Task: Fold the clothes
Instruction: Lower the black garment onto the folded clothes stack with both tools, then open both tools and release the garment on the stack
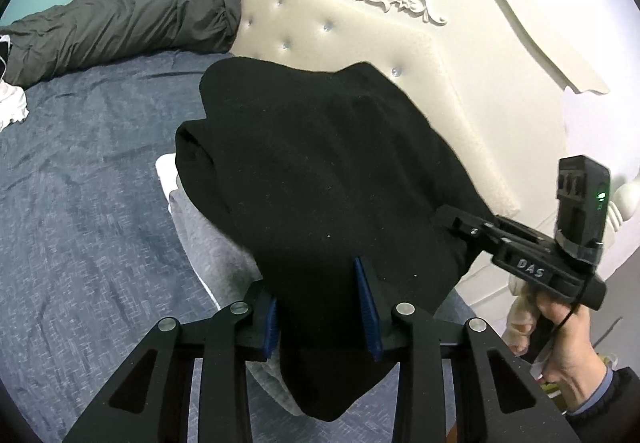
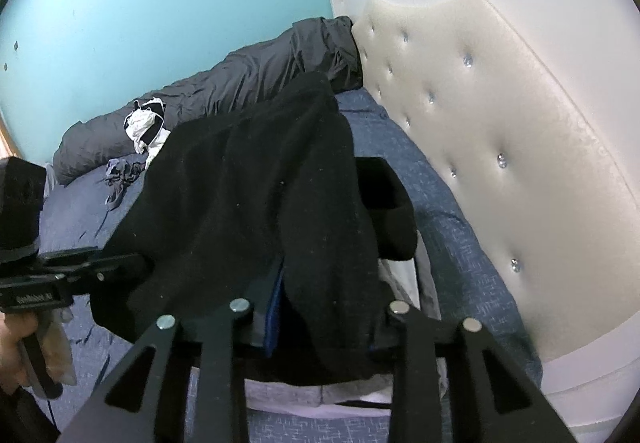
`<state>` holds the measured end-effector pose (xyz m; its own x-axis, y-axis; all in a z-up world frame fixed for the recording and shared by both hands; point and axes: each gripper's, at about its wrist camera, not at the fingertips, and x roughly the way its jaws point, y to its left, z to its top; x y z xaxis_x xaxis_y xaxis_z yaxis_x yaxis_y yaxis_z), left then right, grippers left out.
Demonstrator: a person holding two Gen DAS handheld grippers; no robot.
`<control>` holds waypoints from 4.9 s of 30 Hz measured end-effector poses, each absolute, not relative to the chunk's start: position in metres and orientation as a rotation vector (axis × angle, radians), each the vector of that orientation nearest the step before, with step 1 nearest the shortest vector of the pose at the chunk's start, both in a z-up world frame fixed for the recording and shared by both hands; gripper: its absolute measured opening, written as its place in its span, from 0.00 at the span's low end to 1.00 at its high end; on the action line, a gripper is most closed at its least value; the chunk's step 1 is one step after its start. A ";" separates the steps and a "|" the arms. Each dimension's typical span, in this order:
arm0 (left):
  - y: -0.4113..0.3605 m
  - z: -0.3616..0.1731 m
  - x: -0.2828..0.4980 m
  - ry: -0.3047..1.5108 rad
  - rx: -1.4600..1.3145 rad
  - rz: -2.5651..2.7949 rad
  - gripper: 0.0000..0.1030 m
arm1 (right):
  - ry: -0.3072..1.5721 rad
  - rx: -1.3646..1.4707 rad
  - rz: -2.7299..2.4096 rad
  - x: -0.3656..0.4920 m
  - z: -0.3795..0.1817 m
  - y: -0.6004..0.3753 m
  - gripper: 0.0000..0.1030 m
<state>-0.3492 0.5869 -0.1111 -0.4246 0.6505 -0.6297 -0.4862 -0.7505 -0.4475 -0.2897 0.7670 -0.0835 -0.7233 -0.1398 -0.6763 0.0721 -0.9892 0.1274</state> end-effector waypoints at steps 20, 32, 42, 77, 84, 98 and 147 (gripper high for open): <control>0.593 -0.104 -0.348 -0.254 -1.089 2.196 0.35 | 0.017 0.888 -2.915 -0.285 -0.022 0.739 0.27; 0.557 -0.078 -0.343 -0.268 -1.031 2.267 0.36 | -0.102 1.013 -2.839 -0.339 -0.042 0.732 0.22; 0.575 -0.077 -0.365 -0.165 -1.018 2.261 0.36 | -0.130 1.205 -2.862 -0.354 -0.069 0.746 0.10; 0.608 -0.128 -0.385 -0.056 -1.098 2.218 0.35 | -0.294 1.302 -2.835 -0.377 -0.133 0.787 0.00; 0.612 -0.120 -0.383 -0.032 -1.115 2.246 0.34 | -0.301 1.205 -2.892 -0.356 -0.107 0.790 0.00; 0.593 -0.100 -0.356 -0.081 -1.057 2.280 0.35 | -0.213 1.065 -2.876 -0.310 -0.082 0.765 0.00; 0.578 -0.015 -0.288 -0.068 -0.971 2.331 0.41 | -0.401 0.892 -3.015 -0.220 -0.024 0.773 0.00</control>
